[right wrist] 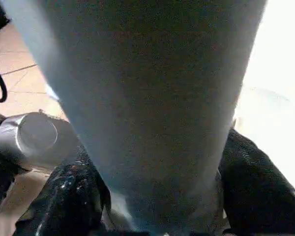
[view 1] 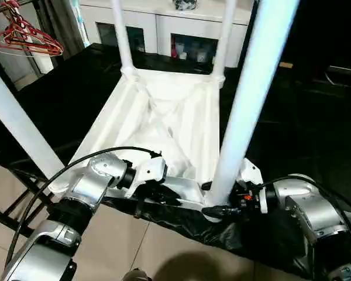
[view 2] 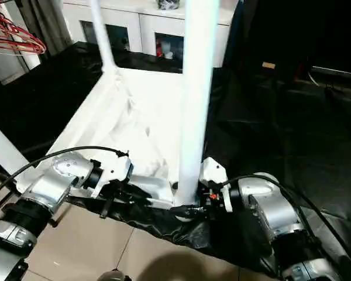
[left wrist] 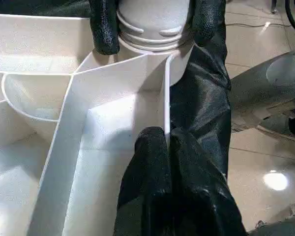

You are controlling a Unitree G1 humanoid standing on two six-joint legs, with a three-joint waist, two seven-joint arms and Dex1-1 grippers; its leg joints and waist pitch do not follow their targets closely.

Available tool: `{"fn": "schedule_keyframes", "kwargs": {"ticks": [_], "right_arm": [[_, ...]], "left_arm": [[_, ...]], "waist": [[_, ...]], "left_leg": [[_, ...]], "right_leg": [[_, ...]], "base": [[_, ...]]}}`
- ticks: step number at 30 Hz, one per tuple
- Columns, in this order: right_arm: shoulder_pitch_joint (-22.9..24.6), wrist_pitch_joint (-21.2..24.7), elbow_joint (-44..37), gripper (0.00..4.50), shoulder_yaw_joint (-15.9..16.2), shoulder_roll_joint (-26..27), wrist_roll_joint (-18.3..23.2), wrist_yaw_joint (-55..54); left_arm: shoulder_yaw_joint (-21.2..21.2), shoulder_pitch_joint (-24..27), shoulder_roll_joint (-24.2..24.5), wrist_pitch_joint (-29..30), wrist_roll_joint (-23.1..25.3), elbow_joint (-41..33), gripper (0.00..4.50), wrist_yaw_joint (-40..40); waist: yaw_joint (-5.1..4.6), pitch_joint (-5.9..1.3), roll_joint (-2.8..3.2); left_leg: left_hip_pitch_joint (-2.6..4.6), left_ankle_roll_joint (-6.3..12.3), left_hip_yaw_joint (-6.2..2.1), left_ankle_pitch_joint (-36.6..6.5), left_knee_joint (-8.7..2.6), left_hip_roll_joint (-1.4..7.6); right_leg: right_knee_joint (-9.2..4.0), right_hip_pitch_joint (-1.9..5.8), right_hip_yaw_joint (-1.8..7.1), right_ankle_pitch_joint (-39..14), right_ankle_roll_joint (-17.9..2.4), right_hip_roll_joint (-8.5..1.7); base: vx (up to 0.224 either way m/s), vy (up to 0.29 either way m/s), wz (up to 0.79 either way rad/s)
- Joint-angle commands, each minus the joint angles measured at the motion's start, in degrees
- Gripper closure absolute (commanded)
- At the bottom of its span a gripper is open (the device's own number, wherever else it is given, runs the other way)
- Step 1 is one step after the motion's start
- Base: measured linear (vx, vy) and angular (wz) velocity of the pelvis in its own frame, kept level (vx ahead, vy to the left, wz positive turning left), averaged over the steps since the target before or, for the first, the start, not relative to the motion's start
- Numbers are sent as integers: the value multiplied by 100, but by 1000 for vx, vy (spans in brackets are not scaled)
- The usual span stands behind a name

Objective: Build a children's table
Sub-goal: Rotate leg to tighten

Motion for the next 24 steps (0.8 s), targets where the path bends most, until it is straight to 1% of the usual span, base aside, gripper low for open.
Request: {"fn": "schedule_keyframes", "kwargs": {"ticks": [1,4,6,8,9,10,11,12,13,14,15,16,17,18,19,20,21,22,23,24], "right_arm": [[100,91,-195,184,212,57,47,169],[139,119,-198,186,128,139,45,14],[140,109,-157,187,49,246,43,-199],[132,89,-86,187,-29,381,28,-498],[98,17,50,187,-118,551,-61,-920],[87,-5,94,187,-146,605,-91,-1056],[68,-71,182,187,-203,715,-161,-1337],[51,-94,288,187,-260,858,-238,-1680],[28,-133,445,187,-341,1066,-370,-2177],[27,-127,483,187,-363,1127,-387,-2280],[26,-125,491,187,-368,1140,-391,-2302],[18,-112,618,187,-417,1308,-473,-2677],[11,-117,700,187,-447,1408,-505,-2888],[10,-117,715,187,-452,1427,-511,-2927],[-48,-118,939,187,-552,1687,-600,-3501],[-94,-93,1071,187,-612,1825,-639,-3819],[-107,-100,1104,187,-624,1858,-656,-3889],[-137,-115,1184,187,-652,1936,-696,-4057],[-237,-116,1385,187,-731,2126,-773,-4509],[-313,-124,1525,187,-777,2255,-817,-4797]], "left_arm": [[29,-72,-88,19,-177,-256,450,20],[92,-34,-127,73,-198,-265,450,104],[148,-41,-162,80,-194,-231,450,253],[194,-63,-197,66,-166,-162,450,445],[214,-95,-244,40,-91,-82,450,677],[219,-105,-260,33,-66,-57,450,749],[224,-134,-300,26,-11,-5,450,911],[230,-174,-371,45,72,56,450,1158],[232,-231,-482,98,203,128,450,1520],[229,-241,-512,120,226,136,450,1595],[229,-243,-518,124,231,138,450,1610],[227,-270,-593,218,333,164,450,1898],[232,-288,-646,261,391,185,450,2088],[233,-292,-656,269,402,189,450,2123],[282,-329,-827,420,477,204,450,2557],[307,-339,-916,488,500,189,450,2745],[309,-339,-934,502,513,185,450,2796],[313,-340,-978,536,545,177,450,2919],[300,-307,-1069,612,620,105,450,3135],[301,-284,-1148,673,685,57,450,3338]], "waist": [[-9,-363,-54],[-11,-370,-51],[-17,-364,-45],[-28,-354,-40],[-38,-351,-44],[-66,-338,-40],[-78,-332,-56],[-97,-327,-88],[-135,-314,-70],[-177,-312,-75],[-198,-310,-81],[-212,-308,-117],[-221,-311,-109],[-229,-306,-197],[-230,-308,-148],[-250,-298,-186],[-250,-295,-175],[-257,-298,-202],[-261,-299,-213],[-273,-299,-205]], "left_leg": [[-8,376,38,-919,-318,57],[-7,382,40,-879,-307,53],[-7,358,39,-921,-314,51],[-10,294,35,-1015,-328,48],[-14,265,35,-1047,-333,47],[-9,194,31,-1152,-355,38],[-10,156,27,-1198,-367,36],[-26,98,17,-1215,-385,30],[-1,35,16,-1314,-406,33],[4,-11,1,-1394,-423,32],[8,-7,7,-1412,-425,30],[1,32,4,-1384,-425,25],[2,38,9,-1351,-423,26],[-3,77,16,-1246,-417,19],[24,75,22,-1261,-424,34],[23,33,27,-1245,-432,31],[22,6,18,-1283,-446,27],[29,-21,12,-1356,-455,33],[35,-22,8,-1398,-458,38],[30,-49,5,-1412,-468,41]], "right_leg": [[-313,324,209,-375,-1335,-250],[-304,324,204,-275,-1360,-246],[-311,325,205,-352,-1344,-245],[-334,326,204,-569,-1287,-252],[-341,322,207,-644,-1257,-256],[-381,312,201,-930,-1185,-264],[-396,325,197,-1100,-1121,-270],[-408,328,197,-1406,-988,-285],[-452,297,206,-1663,-899,-290],[-466,307,201,-1798,-854,-297],[-479,302,205,-1833,-831,-289],[-474,309,207,-1872,-799,-289],[-476,302,214,-1844,-792,-286],[-464,297,214,-1835,-766,-288],[-493,267,221,-1884,-763,-296],[-478,254,220,-1849,-791,-280],[-493,262,214,-1924,-777,-289],[-499,261,213,-2013,-731,-291],[-503,256,217,-1985,-709,-295],[-494,249,224,-1958,-720,-300]], "base": [[0,0,0],[0,0,0],[0,0,0],[0,0,0],[0,0,0],[0,0,0],[0,0,0],[0,0,0],[0,0,0],[0,0,0],[0,0,0],[0,0,0],[0,0,0],[0,0,0],[0,0,0],[0,0,0],[0,0,0],[0,0,0],[0,0,0],[0,0,0]]}}
